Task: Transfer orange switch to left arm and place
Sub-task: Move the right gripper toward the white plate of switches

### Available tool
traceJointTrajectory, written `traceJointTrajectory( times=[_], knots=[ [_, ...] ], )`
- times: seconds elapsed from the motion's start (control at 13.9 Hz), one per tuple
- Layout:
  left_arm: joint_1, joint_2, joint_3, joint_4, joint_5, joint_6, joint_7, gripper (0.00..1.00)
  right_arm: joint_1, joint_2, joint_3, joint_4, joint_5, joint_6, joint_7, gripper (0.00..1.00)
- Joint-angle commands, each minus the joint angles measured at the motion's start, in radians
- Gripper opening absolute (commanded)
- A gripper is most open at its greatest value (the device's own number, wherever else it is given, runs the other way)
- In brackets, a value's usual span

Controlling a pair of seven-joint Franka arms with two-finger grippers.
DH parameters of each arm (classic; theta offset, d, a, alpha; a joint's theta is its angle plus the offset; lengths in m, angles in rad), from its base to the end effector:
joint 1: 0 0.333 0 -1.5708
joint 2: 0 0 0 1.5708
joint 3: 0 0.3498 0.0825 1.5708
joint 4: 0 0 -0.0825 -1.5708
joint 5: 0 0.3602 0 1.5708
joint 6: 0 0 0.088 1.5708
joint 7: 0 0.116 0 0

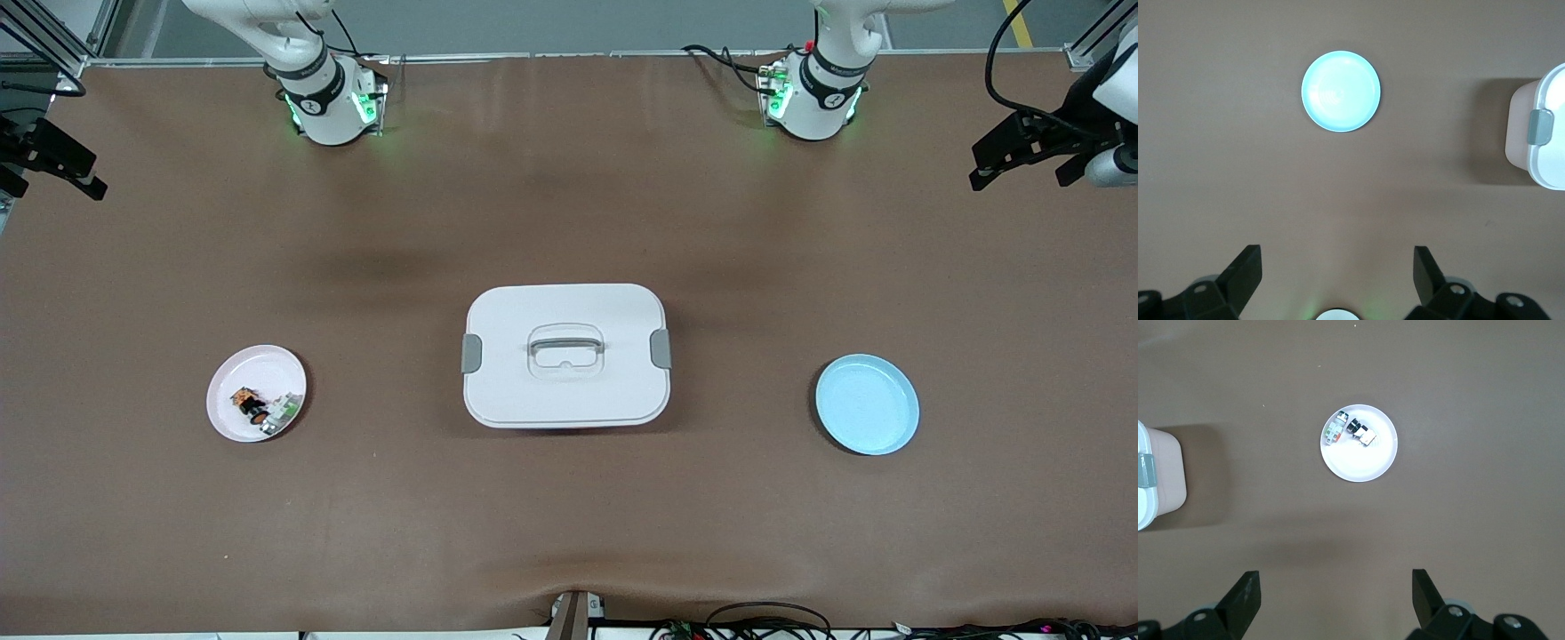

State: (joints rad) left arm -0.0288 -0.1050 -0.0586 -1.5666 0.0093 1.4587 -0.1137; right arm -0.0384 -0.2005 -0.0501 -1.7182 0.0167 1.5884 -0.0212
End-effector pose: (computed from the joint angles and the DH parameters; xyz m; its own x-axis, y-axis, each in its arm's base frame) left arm 0.4803 -0.0430 0.6944 0.9996 0.0277 -0.0013 0.0276 -0.9995 -0.0156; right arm 0.4606 -0.0420 0.6841 0.9952 -0.0670 0.0709 -0.0654 -0.9975 -0.0252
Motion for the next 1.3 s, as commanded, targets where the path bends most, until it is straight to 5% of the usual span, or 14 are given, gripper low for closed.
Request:
traceJointTrajectory(
  times=[0.0,1.23],
  knots=[
    [0.001,0.008,0.000,0.028,0.009,-0.027,0.009,1.00,-0.003,0.012,-0.001,0.026,-0.006,-0.016,-0.005,1.00],
    [0.006,0.085,-0.003,0.082,0.084,-0.023,0.002,1.00,-0.006,0.047,-0.004,0.035,-0.006,-0.016,0.004,1.00]
  ],
)
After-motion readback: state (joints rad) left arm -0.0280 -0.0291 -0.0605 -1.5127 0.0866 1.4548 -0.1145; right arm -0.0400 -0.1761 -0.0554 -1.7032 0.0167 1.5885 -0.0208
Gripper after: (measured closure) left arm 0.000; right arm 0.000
